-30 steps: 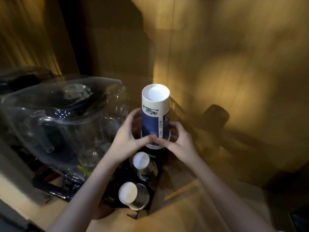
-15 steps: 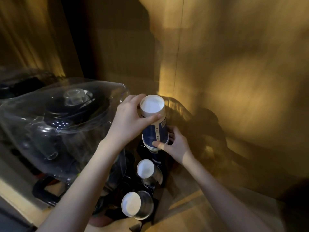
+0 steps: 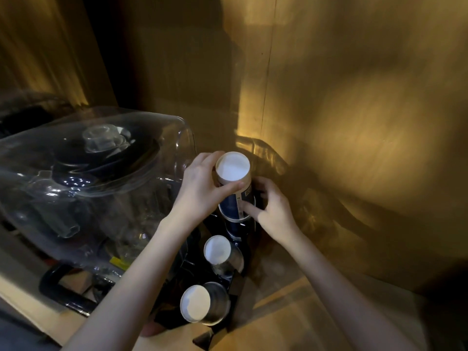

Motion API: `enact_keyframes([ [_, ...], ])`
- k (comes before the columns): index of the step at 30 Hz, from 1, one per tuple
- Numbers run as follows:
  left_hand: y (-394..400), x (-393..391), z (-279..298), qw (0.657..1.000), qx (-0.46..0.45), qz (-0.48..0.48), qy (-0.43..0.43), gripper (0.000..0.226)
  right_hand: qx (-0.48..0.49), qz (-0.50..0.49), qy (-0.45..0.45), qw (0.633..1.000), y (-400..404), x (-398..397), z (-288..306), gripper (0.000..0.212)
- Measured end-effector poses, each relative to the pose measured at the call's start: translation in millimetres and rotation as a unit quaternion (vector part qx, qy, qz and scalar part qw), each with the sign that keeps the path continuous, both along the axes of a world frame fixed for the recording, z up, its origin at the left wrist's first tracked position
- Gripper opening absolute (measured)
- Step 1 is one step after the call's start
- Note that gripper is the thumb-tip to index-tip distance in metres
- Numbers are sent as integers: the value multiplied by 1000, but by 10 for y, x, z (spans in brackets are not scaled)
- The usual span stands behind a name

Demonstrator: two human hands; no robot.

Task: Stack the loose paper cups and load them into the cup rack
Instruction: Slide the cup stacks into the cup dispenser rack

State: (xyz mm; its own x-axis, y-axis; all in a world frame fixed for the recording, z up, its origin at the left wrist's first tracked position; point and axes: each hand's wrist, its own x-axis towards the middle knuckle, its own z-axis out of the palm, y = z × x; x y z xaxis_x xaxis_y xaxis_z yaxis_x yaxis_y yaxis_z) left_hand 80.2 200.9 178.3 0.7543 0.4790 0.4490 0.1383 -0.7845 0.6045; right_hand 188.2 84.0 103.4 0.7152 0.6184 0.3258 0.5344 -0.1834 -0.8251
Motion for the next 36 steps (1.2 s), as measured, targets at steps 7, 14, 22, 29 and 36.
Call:
enact_keyframes([
  [7,29,152,-286,1000,-10,1,29,67,30,-1,-79,996,-8,-53,157,52],
  [14,61,202,-574,998,-44,-4,55,68,-55,-6,-146,988,17,-20,-15,52],
  [22,40,231,-766,996,-40,-7,86,70,-99,-3,-129,987,15,-2,-165,49],
  [29,57,215,-785,993,-48,-4,105,77,-147,3,-145,979,38,-54,-125,48],
  [36,-6,226,-733,985,-24,-6,170,77,-274,2,-241,931,-1,-117,42,53],
])
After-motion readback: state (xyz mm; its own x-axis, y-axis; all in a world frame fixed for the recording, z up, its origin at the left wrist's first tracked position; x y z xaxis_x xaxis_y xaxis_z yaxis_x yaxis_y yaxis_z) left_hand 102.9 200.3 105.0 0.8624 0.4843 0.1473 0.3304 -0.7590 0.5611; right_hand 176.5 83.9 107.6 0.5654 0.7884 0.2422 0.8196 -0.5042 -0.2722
